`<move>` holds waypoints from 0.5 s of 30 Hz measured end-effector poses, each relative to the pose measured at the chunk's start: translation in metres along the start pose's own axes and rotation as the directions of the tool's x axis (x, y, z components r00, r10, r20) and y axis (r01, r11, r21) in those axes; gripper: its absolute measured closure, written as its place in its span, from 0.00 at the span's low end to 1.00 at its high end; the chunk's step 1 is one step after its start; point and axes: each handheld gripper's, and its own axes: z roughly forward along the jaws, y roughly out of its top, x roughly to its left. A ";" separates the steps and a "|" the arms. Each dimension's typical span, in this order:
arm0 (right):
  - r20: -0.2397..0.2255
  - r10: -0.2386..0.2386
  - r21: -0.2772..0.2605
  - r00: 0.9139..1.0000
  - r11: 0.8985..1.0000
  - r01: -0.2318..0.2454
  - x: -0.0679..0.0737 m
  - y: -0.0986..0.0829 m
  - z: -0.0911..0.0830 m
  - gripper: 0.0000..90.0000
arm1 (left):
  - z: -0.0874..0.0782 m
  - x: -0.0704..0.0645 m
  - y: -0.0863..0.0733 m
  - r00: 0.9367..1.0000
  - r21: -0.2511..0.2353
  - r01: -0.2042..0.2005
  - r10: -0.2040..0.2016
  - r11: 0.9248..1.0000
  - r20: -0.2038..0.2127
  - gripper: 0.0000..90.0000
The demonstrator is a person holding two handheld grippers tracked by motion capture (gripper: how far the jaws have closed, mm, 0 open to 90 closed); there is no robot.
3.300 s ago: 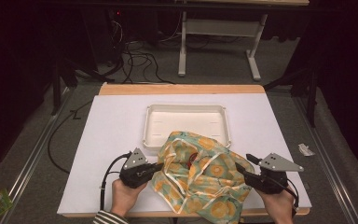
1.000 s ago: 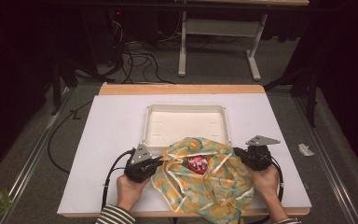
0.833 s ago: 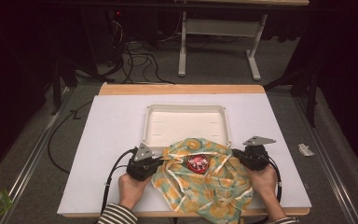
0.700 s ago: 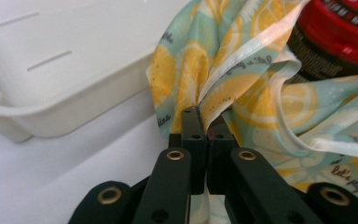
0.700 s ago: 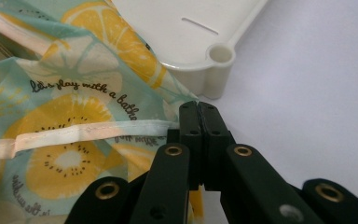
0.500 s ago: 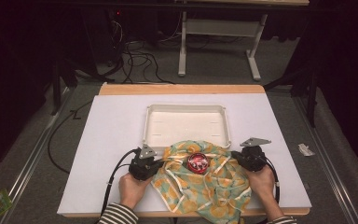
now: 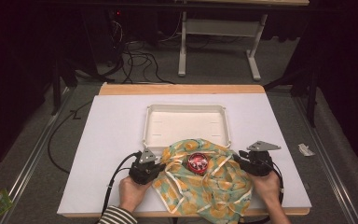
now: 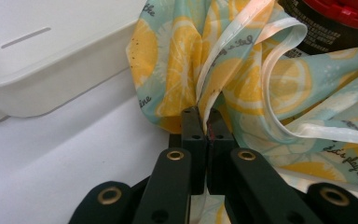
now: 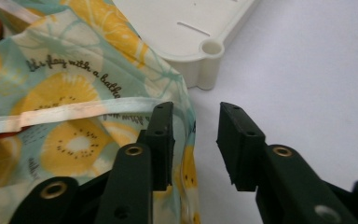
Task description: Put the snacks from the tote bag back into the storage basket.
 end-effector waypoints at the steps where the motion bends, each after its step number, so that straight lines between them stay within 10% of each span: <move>1: 0.000 -0.002 -0.008 1.000 1.000 0.002 0.001 0.000 -0.004 0.70 | 0.000 0.000 0.000 1.000 0.000 -0.002 0.002 1.000 0.000 0.99; 15: -0.077 -0.085 -0.133 0.993 0.988 0.074 0.042 0.004 -0.049 0.65 | -0.004 -0.003 0.000 1.000 -0.018 -0.005 0.005 1.000 0.006 0.99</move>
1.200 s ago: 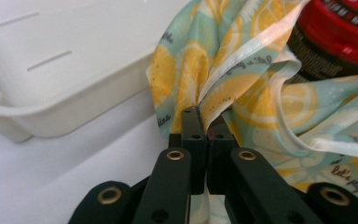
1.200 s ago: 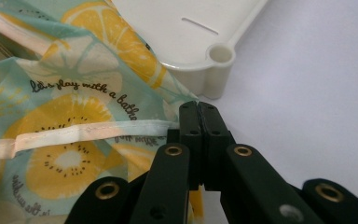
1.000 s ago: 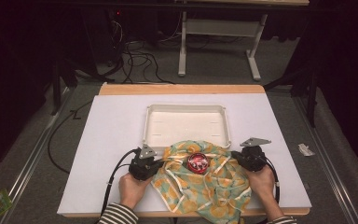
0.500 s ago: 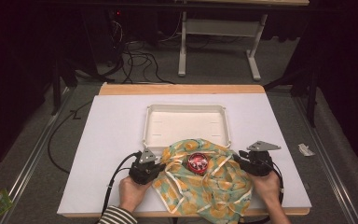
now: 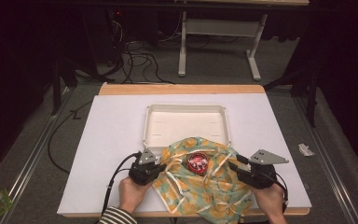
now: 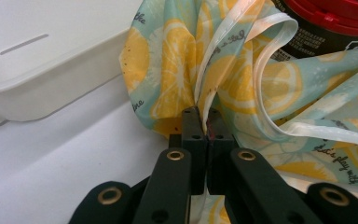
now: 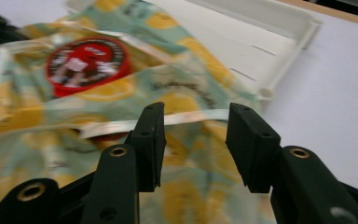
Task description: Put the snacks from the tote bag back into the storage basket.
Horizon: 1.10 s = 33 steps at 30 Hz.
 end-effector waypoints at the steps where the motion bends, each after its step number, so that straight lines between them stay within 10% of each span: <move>1: -0.019 -0.003 -0.002 1.000 1.000 0.003 0.006 0.000 -0.001 0.65 | 0.000 0.000 0.000 1.000 -0.001 0.000 0.000 1.000 0.000 0.99; 20: -0.180 -0.119 -0.019 0.976 0.993 0.118 0.087 0.008 -0.006 0.58 | -0.003 -0.001 0.000 1.000 -0.016 -0.007 0.007 1.000 0.006 0.99; 33: -0.100 -0.097 0.045 0.990 0.994 0.102 0.054 0.001 0.005 1.00 | -0.006 0.000 0.000 1.000 -0.016 -0.015 0.015 1.000 0.007 0.99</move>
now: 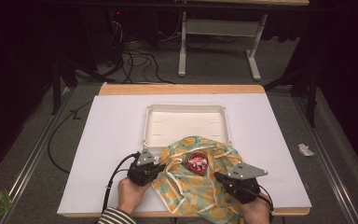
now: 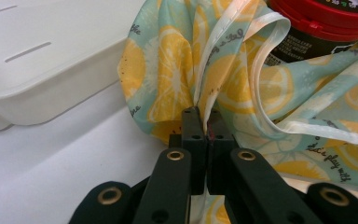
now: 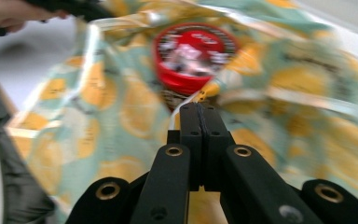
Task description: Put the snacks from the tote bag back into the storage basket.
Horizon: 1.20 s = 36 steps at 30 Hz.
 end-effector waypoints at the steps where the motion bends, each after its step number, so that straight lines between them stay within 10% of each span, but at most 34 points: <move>1: 0.010 0.007 -0.002 1.000 1.000 -0.007 -0.003 0.000 -0.001 1.00 | 0.000 0.000 0.000 1.000 0.000 -0.001 0.001 1.000 0.000 0.99; 9: 0.117 0.101 -0.017 0.988 0.995 -0.099 -0.047 -0.011 -0.014 1.00 | -0.001 0.001 -0.001 1.000 0.004 -0.007 0.007 1.000 -0.002 0.99; 17: 0.234 0.204 0.039 0.951 0.975 -0.219 -0.093 -0.037 -0.012 1.00 | -0.004 0.002 -0.002 1.000 0.013 -0.016 0.017 1.000 -0.015 0.99; 25: 0.287 0.229 0.105 0.930 0.958 -0.268 -0.113 -0.060 0.001 1.00 | -0.004 0.005 -0.002 1.000 0.020 -0.017 0.018 1.000 -0.023 0.99; 36: 0.323 0.215 0.110 0.922 0.959 -0.262 -0.120 -0.053 0.013 1.00 | -0.003 0.018 0.000 0.997 -0.009 0.062 -0.062 0.998 -0.034 0.99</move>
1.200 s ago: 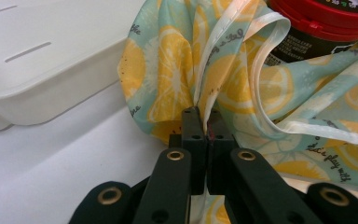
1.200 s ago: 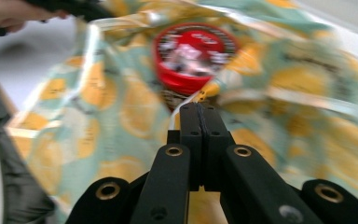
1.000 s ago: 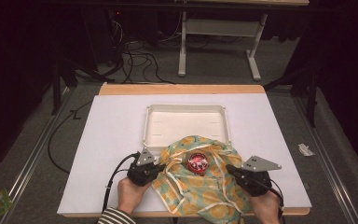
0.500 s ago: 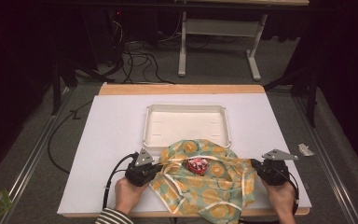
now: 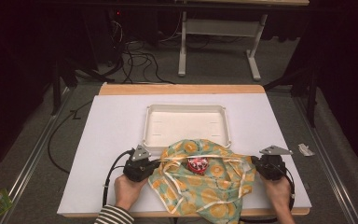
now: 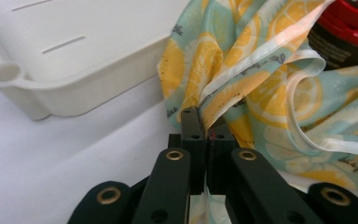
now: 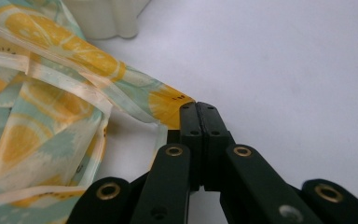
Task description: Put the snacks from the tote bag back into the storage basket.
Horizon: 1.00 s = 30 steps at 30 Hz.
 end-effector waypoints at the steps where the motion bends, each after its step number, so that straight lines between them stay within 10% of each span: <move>1: 0.001 -0.004 -0.003 1.000 1.000 0.004 0.000 0.001 0.000 1.00 | 0.000 0.001 0.000 1.000 -0.001 0.008 -0.008 1.000 -0.003 0.99; 30: 0.004 -0.035 0.008 0.999 0.999 0.035 0.014 0.014 0.010 1.00 | 0.014 0.003 -0.001 0.996 0.130 0.032 -0.021 0.991 -0.088 0.99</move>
